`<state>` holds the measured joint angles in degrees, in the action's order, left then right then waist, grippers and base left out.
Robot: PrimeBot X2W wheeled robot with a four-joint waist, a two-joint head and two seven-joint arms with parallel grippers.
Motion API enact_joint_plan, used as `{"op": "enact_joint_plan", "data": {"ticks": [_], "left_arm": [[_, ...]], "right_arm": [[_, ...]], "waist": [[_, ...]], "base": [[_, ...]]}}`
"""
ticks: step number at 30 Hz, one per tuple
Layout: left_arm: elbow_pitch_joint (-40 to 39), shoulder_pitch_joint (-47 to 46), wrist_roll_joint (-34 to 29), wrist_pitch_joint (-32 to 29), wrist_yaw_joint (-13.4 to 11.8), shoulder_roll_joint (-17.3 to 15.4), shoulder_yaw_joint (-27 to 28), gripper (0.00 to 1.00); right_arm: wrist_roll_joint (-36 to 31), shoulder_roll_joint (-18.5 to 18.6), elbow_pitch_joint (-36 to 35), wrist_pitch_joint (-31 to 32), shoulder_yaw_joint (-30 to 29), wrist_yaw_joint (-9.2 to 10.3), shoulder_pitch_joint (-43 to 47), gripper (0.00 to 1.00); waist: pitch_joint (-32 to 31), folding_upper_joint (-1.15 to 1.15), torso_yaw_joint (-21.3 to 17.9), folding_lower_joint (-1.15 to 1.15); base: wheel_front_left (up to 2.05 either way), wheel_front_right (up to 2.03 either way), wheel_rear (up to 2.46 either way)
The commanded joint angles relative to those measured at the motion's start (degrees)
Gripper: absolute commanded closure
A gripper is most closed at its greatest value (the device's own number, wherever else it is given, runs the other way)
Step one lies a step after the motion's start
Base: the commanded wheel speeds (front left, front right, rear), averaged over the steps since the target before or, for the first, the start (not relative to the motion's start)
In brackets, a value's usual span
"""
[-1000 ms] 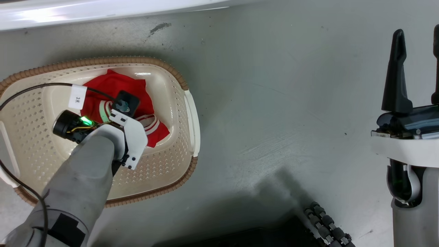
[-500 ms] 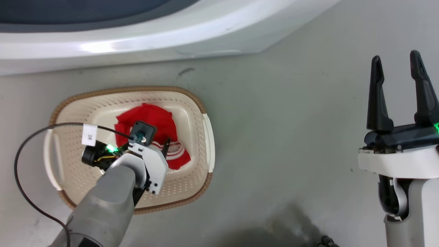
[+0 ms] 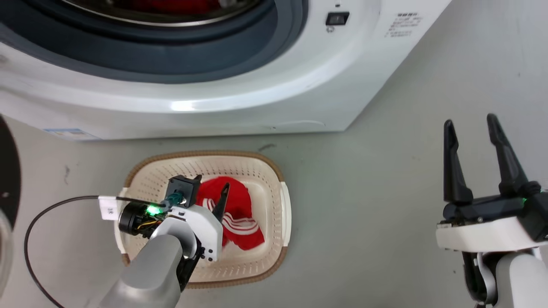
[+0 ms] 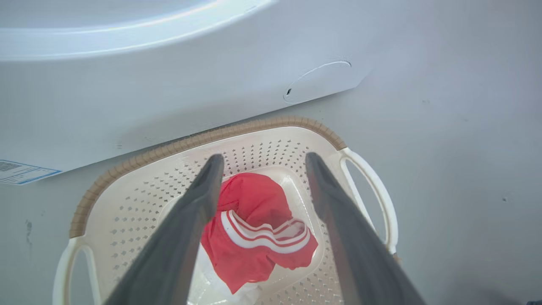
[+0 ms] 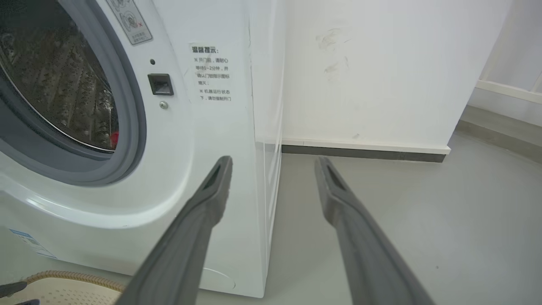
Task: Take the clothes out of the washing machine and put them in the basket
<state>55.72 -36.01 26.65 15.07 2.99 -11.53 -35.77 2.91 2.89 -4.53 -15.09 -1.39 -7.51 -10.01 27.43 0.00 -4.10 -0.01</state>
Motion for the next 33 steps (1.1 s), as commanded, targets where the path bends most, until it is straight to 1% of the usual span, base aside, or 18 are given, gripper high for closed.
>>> {"op": "enact_joint_plan", "data": {"ticks": [1,2,4,9,14,17,21,23,27,30,33], "left_arm": [[-3.03,2.29,-0.81,0.13,-0.73,-0.29,1.73,0.0],[-3.03,2.29,-0.81,0.13,-0.73,-0.29,1.73,0.0],[-6.63,4.47,-1.63,0.13,-1.43,-0.71,3.55,0.0],[-16.74,9.89,-4.15,0.13,-3.38,-1.21,9.67,0.0],[-26.63,14.91,-7.32,0.14,-5.0,-0.71,15.91,0.0],[-31.97,17.56,-9.1,0.13,-5.51,0.06,19.49,0.0],[-37.1,19.46,-11.3,0.14,-5.39,1.0,23.42,0.0],[-38.31,19.39,-12.17,0.15,-4.93,1.55,24.84,0.0],[-36.81,16.33,-14.25,0.15,-4.29,1.91,26.13,0.0],[-33.52,12.63,-15.01,0.14,-3.5,2.08,26.31,0.0],[-29.08,6.36,-15.64,0.14,-2.54,1.37,26.17,0.0]], "right_arm": [[-0.59,-0.04,0.31,-0.12,0.17,0.04,1.4,0.0],[-0.59,-0.04,0.31,-0.12,0.17,0.04,1.4,0.0],[-0.52,-0.04,0.51,-0.12,0.26,0.04,2.54,0.0],[-0.7,-0.04,0.8,-0.12,0.57,0.04,4.61,0.0],[-0.76,-0.04,0.99,-0.12,0.97,0.04,6.2,0.0],[-0.84,-0.04,1.02,-0.12,1.27,0.04,7.02,0.0],[-0.76,-0.04,1.08,-0.12,1.58,0.04,7.78,0.0],[-0.66,-0.04,0.98,-0.12,1.83,0.04,7.8,0.0],[-0.24,-0.04,0.73,-0.12,2.55,0.04,7.1,0.0],[0.13,-0.05,0.46,-0.12,2.5,0.04,6.33,0.0],[0.41,-0.05,0.08,-0.12,3.18,0.04,5.06,0.0]], "waist": [[-3.99,0.0,1.71,0.01],[-3.99,0.0,1.71,0.01],[-5.72,0.0,2.14,0.01],[-9.39,0.0,3.08,0.01],[-12.1,0.0,3.51,0.01],[-13.35,0.0,3.56,0.01],[-14.3,0.0,3.42,0.01],[-14.46,0.0,3.19,0.01],[-13.87,0.0,2.13,0.01],[-12.53,0.0,1.2,0.01],[-10.22,0.0,-0.18,0.01]], "base": [[0.0,0.0,0.0],[0.0,0.0,0.0],[0.0,0.0,0.0],[0.0,0.0,0.0],[0.0,0.0,0.0],[0.0,0.0,0.0],[0.0,0.0,0.0],[0.0,0.0,0.0],[0.0,0.0,0.0],[0.0,0.0,0.0],[0.0,0.0,0.0]]}}
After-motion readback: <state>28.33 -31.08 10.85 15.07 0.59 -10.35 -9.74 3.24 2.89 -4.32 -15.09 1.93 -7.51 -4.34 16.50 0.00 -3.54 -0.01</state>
